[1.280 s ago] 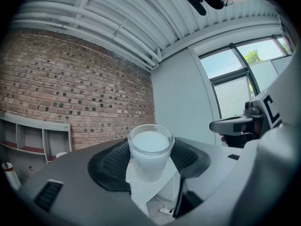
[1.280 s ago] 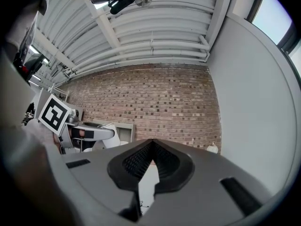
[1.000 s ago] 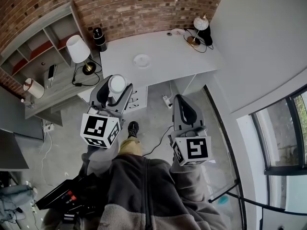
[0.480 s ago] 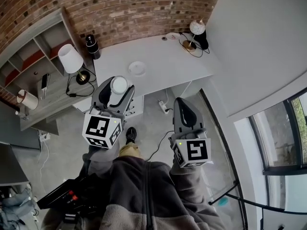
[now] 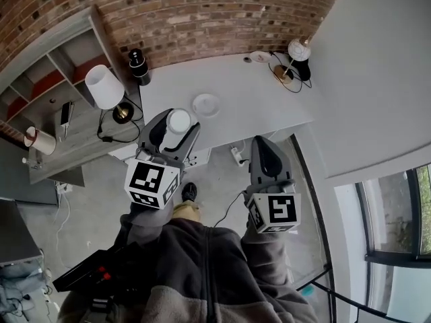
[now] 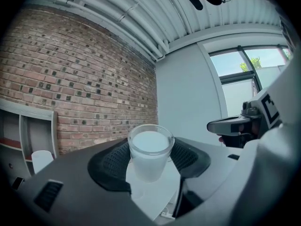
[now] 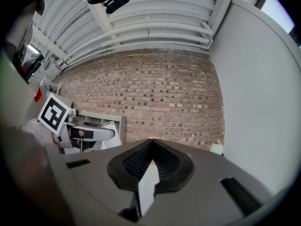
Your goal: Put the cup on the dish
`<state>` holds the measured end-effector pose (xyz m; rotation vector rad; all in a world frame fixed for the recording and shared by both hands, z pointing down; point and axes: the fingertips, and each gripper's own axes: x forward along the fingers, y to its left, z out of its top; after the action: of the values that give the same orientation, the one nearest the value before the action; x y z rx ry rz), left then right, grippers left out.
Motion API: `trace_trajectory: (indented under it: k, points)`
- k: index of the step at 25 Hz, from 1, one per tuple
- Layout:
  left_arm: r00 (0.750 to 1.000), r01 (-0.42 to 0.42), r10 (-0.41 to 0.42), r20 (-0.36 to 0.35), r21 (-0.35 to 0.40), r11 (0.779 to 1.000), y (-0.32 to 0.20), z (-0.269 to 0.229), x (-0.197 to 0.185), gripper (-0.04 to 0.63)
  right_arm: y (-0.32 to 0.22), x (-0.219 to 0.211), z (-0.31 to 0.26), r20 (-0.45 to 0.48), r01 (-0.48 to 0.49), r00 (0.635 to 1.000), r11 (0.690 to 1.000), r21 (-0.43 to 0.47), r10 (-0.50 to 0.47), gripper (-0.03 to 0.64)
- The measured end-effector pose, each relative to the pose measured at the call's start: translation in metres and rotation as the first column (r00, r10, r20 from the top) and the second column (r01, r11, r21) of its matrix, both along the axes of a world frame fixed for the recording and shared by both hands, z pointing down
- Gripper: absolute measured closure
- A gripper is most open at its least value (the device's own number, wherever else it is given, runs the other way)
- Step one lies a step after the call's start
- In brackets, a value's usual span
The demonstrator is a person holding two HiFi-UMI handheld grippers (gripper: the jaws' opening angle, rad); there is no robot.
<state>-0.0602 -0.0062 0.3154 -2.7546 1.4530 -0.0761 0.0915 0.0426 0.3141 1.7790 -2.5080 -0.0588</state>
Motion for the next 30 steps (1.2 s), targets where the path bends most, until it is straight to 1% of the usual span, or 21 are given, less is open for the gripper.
trace_trajectory:
  k: [4, 9, 19, 25, 30]
  points:
    - [1.000, 0.004, -0.003, 0.003, -0.032, 0.999, -0.033, 0.010, -0.014, 0.327, -0.039, -0.013, 0.010, 0.005, 0.008, 1.000, 0.999, -0.036, -0.008, 0.617]
    - [1.000, -0.004, 0.004, 0.005, -0.045, 0.999, -0.077, 0.013, -0.028, 0.327, -0.085, -0.030, 0.011, -0.002, 0.013, 1.000, 0.999, -0.048, -0.013, 0.617]
    - [0.998, -0.060, 0.060, -0.002, -0.074, 0.995, -0.155, 0.019, -0.043, 0.327, -0.172, -0.055, 0.009, -0.029, -0.012, 1.000, 0.998, -0.066, 0.010, 0.617]
    - [0.996, -0.093, 0.091, -0.018, -0.114, 0.989, -0.182, 0.032, -0.038, 0.327, -0.199, -0.055, 0.022, -0.053, -0.029, 0.998, 0.993, -0.116, 0.023, 0.617]
    - [0.995, -0.102, 0.099, -0.031, -0.144, 0.984, -0.197, 0.042, -0.029, 0.327, -0.214, -0.048, 0.033, -0.066, -0.032, 0.998, 0.988, -0.148, 0.023, 0.617]
